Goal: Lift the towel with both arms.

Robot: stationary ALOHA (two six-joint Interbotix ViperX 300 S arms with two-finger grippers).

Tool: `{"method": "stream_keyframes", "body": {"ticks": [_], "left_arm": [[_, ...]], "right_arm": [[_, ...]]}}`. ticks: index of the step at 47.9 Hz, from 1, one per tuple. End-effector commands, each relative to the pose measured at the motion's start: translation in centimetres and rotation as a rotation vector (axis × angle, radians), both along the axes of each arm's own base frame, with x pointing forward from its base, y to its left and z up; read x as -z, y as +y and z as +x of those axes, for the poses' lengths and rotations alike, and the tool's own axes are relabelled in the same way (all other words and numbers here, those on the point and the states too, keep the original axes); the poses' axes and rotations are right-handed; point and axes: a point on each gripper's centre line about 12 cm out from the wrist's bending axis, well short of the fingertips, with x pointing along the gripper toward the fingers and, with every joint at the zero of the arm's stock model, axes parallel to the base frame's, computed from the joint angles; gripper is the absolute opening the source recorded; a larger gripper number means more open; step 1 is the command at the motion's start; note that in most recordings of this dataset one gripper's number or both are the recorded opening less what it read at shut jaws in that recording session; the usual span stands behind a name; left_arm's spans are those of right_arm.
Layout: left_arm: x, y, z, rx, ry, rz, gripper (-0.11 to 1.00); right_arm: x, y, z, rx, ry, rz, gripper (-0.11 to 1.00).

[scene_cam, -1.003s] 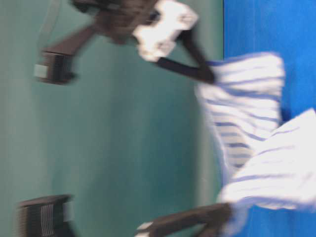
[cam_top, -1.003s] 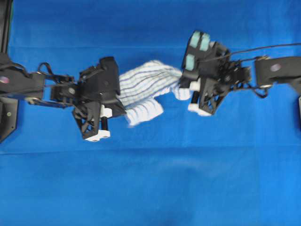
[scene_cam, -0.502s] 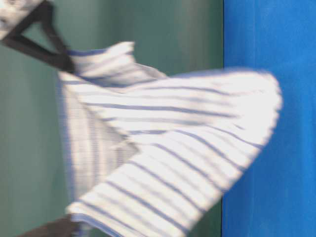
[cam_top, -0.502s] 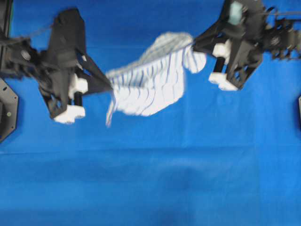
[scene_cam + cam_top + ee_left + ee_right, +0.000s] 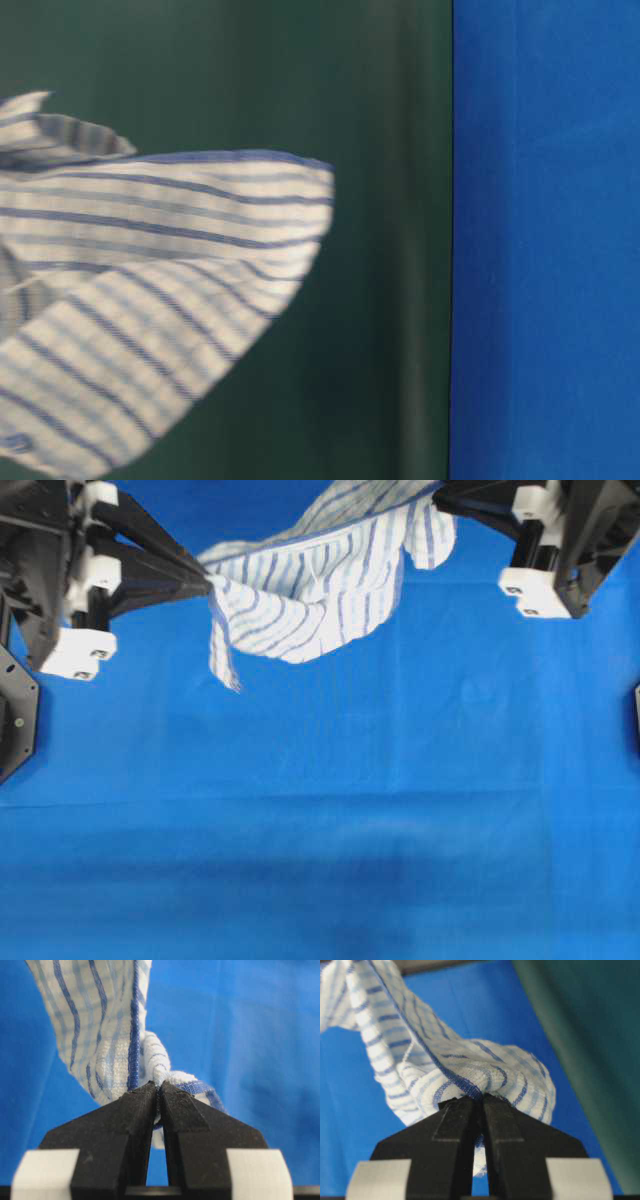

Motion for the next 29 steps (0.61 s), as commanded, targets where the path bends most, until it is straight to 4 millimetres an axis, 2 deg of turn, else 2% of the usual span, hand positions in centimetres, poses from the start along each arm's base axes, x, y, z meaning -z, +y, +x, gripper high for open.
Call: {"method": "stream_keyframes", "body": {"ticks": [1,8,29], "left_arm": [[-2.6,0.0,-0.6,-0.002,-0.062,0.010,0.03],[-3.9,0.0,-0.9,0.006,-0.087,0.032,0.03],[-4.3,0.1,-0.5,0.013,-0.131,0.058,0.03]], "right_arm": [[-2.3,0.6,-0.6,-0.018,-0.059,-0.008,0.05],[-3.3,1.1,-0.9,-0.029,-0.075,-0.007,0.05],[-3.2,1.3,-1.0,-0.055,-0.061,-0.036,0.05]]}}
